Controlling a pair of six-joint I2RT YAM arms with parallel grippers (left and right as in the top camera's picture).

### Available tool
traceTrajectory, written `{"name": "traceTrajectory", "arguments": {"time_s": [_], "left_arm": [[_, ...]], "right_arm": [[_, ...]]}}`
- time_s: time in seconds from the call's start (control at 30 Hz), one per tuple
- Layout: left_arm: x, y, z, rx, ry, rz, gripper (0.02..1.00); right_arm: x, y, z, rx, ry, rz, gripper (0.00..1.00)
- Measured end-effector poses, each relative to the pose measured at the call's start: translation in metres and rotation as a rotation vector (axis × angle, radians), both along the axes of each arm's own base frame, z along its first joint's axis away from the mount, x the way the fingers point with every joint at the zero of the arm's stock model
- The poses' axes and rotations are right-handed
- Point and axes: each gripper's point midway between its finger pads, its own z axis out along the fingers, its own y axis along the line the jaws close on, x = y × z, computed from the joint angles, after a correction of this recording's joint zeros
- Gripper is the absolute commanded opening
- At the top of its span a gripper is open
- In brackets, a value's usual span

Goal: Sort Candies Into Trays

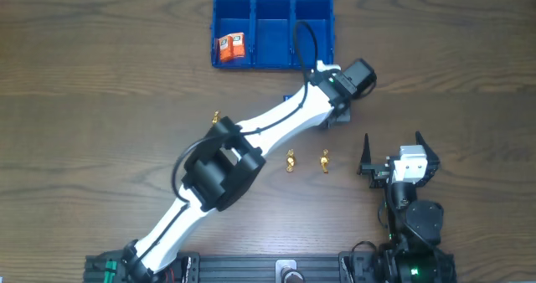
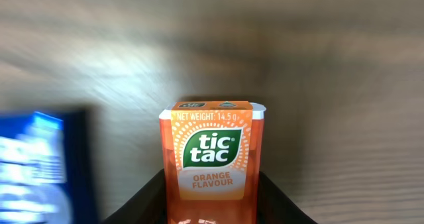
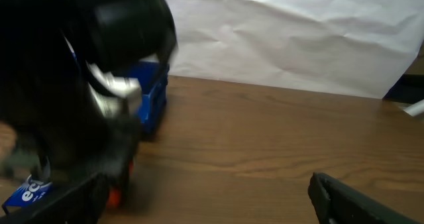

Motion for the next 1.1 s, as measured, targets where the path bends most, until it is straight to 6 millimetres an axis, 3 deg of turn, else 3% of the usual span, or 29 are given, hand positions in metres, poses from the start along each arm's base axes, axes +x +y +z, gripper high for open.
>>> {"name": "traceTrajectory", "arguments": {"time_s": [0.07,0.17,0.27,0.3,0.37,0.43,0.53,0.7,0.8,0.87,0.97,1.03,1.1], "left_arm": [[0.018,0.012,0.031,-0.013,-0.063,0.008,0.367],[0.054,0.045,0.094,-0.049,-0.177,0.045,0.367],[0.090,0.102,0.158,-0.074,-0.293,0.117,0.362],[0.103,0.129,0.178,-0.074,-0.329,0.154,0.360],[0.120,0.166,0.196,-0.063,-0.361,0.200,0.362],[0.130,0.193,0.197,-0.043,-0.361,0.225,0.364],[0.142,0.215,0.178,-0.010,-0.322,0.214,0.369],[0.147,0.214,0.128,0.026,-0.224,0.142,0.393],[0.147,0.213,0.109,0.041,-0.187,0.115,0.435],[0.146,0.213,0.101,0.039,-0.168,0.107,0.538],[0.148,0.219,0.099,0.038,-0.161,0.105,0.818],[0.150,0.224,0.100,0.036,-0.161,0.109,0.886],[0.151,0.230,0.099,0.032,-0.153,0.122,0.890]], "right_arm": [[0.000,0.000,0.000,0.000,0.000,0.000,0.998],[0.000,0.000,0.000,0.000,0.000,0.000,0.998],[0.000,0.000,0.000,0.000,0.000,0.000,0.998],[0.000,0.000,0.000,0.000,0.000,0.000,0.998],[0.000,0.000,0.000,0.000,0.000,0.000,0.998],[0.000,0.000,0.000,0.000,0.000,0.000,0.998],[0.000,0.000,0.000,0.000,0.000,0.000,0.998],[0.000,0.000,0.000,0.000,0.000,0.000,0.998],[0.000,0.000,0.000,0.000,0.000,0.000,0.998],[0.000,0.000,0.000,0.000,0.000,0.000,0.998],[0.000,0.000,0.000,0.000,0.000,0.000,0.998],[0.000,0.000,0.000,0.000,0.000,0.000,0.998],[0.000,0.000,0.000,0.000,0.000,0.000,0.998]]}}
